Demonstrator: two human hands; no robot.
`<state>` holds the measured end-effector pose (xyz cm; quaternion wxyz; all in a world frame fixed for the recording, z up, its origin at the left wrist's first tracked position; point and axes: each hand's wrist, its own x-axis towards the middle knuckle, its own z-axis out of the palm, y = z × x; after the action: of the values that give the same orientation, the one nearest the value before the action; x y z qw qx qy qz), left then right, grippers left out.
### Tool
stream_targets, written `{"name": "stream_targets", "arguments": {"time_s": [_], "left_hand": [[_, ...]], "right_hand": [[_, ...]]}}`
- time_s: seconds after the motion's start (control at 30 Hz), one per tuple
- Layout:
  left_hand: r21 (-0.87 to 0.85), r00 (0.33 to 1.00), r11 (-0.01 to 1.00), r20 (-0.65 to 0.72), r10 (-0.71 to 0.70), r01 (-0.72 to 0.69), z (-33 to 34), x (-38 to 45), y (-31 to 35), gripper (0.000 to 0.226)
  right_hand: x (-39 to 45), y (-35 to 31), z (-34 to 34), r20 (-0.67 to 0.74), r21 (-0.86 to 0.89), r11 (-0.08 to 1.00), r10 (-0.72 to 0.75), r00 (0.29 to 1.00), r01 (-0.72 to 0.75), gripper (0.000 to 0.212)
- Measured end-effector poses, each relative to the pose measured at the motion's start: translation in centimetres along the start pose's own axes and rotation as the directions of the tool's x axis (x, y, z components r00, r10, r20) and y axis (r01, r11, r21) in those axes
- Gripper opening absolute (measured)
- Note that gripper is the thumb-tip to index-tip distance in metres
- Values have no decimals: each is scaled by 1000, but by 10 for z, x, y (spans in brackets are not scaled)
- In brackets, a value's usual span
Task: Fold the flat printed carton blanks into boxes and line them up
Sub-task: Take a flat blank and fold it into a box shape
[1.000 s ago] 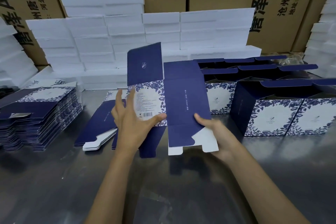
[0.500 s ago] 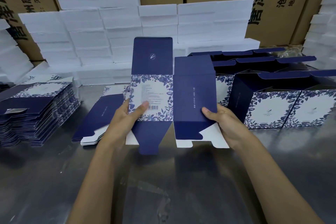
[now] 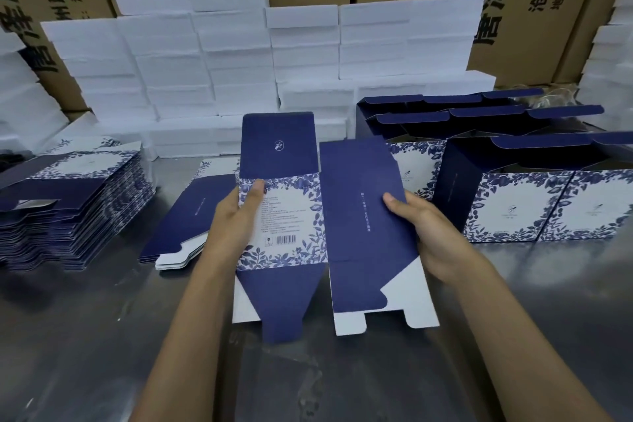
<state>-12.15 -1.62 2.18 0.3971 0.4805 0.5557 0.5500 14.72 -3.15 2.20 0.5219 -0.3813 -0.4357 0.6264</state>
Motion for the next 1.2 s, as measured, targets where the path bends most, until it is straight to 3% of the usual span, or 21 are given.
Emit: {"name": "stream_targets", "arguments": {"time_s": [0.13, 0.23, 0.33, 0.4, 0.47, 0.57, 0.63, 0.7, 0.8, 0.97, 1.03, 1.2], "left_hand": [[-50, 997, 999, -82, 4, -8, -2, 2, 0, 40], [-134, 974, 991, -228, -15, -16, 2, 3, 1, 38], [17, 959, 995, -263, 103, -102, 5, 1, 2, 60], [223, 970, 961, -140, 198, -164, 5, 0, 4, 84], [282, 980, 940, 96, 173, -194, 6, -4, 11, 90], [284, 880, 938, 473, 43, -198, 9, -9, 15, 102], [289, 815, 927, 578, 31, -240, 16, -13, 13, 113], [237, 810, 936, 580, 80, -262, 27, -17, 12, 116], [158, 857, 947, 484, 173, -281, 36, -23, 14, 106], [79, 887, 933, 346, 305, -352, 37, -24, 18, 52], [104, 903, 933, 311, 298, -344, 37, -26, 20, 47], [105, 918, 944, 289, 271, -312, 41, -27, 20, 39]], "right_hand": [[-1, 1, -1, 95, 50, 998, 24, 995, -29, 32], [-3, 0, -4, 166, -8, 998, 58, 985, -57, 38], [-4, -2, -1, 159, 73, 995, 56, 986, -68, 37], [-4, -3, 4, 151, 157, 985, 54, 987, -78, 32], [-4, -4, 6, 142, 175, 982, 46, 989, -71, 28], [-4, -5, 4, 109, 182, 982, 33, 993, -53, 27], [-6, -6, 4, 107, 219, 974, 29, 994, -52, 27], [-7, -8, 5, 138, 250, 968, -15, 990, -20, 35], [-2, -9, 4, 131, 73, 996, -62, 989, 52, 50], [-1, 1, 9, 182, -247, 964, -59, 982, 104, 69], [1, 8, 7, 185, -350, 928, -63, 981, 126, 72], [12, 27, 12, -39, -507, 848, -201, 979, 154, 70]]}}
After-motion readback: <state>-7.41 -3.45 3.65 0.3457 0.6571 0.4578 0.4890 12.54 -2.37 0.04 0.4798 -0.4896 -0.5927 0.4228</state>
